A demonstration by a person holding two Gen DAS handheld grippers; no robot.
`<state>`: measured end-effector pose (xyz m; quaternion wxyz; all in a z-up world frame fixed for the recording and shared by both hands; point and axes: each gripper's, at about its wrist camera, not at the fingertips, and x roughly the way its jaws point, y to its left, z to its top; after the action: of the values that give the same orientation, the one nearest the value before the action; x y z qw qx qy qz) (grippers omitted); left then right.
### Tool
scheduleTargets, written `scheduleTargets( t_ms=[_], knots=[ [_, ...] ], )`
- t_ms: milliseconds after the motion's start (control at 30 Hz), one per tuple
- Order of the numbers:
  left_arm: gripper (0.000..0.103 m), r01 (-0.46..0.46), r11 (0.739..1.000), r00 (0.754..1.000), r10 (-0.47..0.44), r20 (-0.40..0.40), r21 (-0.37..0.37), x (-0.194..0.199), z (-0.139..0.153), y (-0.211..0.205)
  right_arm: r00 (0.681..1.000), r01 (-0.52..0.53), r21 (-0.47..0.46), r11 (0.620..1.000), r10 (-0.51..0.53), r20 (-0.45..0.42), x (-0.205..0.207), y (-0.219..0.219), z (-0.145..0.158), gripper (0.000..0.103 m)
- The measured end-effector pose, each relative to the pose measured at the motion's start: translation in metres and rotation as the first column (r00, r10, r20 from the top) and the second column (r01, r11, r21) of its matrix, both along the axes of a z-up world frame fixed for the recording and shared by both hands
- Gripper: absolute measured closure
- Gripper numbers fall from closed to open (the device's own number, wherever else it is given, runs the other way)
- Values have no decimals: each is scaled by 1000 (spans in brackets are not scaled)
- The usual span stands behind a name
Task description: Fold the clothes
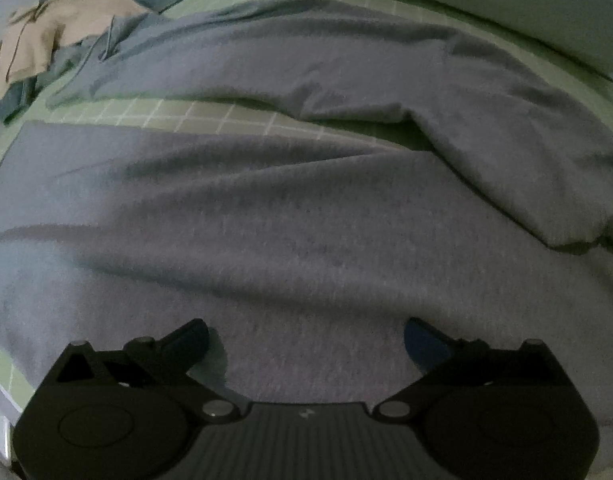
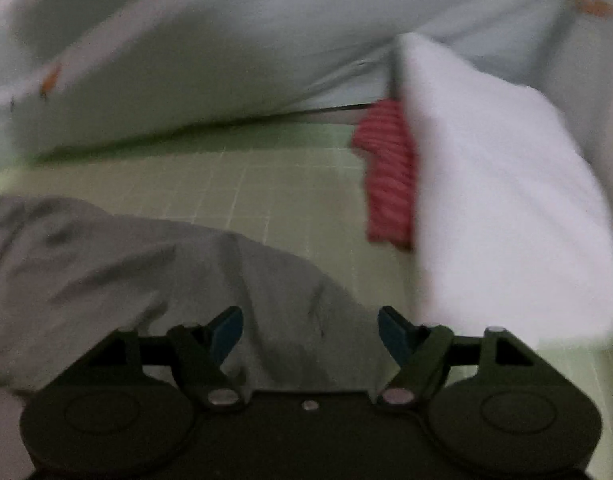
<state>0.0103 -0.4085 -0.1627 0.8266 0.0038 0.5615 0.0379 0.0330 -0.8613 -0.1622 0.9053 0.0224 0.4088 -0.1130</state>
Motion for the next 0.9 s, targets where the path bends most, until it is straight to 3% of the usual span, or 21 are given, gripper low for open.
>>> scheduleTargets(
  t_ms=[67, 100, 200, 367, 433, 467, 533, 567, 667, 767, 800, 900],
  knots=[
    [0, -22, 1000, 1000, 22, -11, -8, 0, -1, 1, 998, -41, -9, 999, 41, -55, 23, -6, -12, 31],
    [0, -28, 1000, 1000, 28, -13, -10, 0, -1, 1, 995, -56, 5, 998, 57, -84, 30, -9, -17, 52],
    [0, -30, 999, 1000, 30, -10, -14, -1, -2, 2, 993, -75, -24, 997, 72, -91, 42, -18, -20, 101],
    [0, -33, 999, 999, 33, -6, -16, -1, -3, 3, 995, -50, -102, 994, 42, -85, 60, -34, -22, 101],
    [0, -37, 999, 999, 37, -5, -16, -1, -3, 3, 999, 1, -67, 998, -4, -49, 58, -39, -17, 98],
    [0, -39, 999, 999, 38, -5, -17, -1, -3, 3, 999, 27, -44, 999, -28, -29, 55, -40, -14, 93],
    [0, -42, 999, 999, 42, -4, -17, -1, -3, 3, 997, 72, -5, 997, -72, 9, 44, -40, -7, 59],
    [0, -44, 999, 999, 44, -4, -17, -1, -3, 3, 996, 88, 3, 996, -88, 28, 31, -35, -2, 56],
    [0, -48, 999, 999, 48, 6, -18, -2, -4, 3, 988, 142, 67, 988, -145, 50, -3, -24, 5, 64],
    [0, -51, 999, 999, 51, 15, -18, -4, -5, 3, 988, 152, 151, 977, -154, -2, -35, -14, -5, 73],
    [0, -51, 999, 999, 52, 18, -18, -4, -5, 3, 989, 148, 148, 978, -146, -26, -44, -10, -11, 75],
    [0, -57, 998, 998, 57, 16, -17, -5, -5, 3, 994, 103, 23, 994, -102, -48, -63, 8, -20, 76]
  ],
)
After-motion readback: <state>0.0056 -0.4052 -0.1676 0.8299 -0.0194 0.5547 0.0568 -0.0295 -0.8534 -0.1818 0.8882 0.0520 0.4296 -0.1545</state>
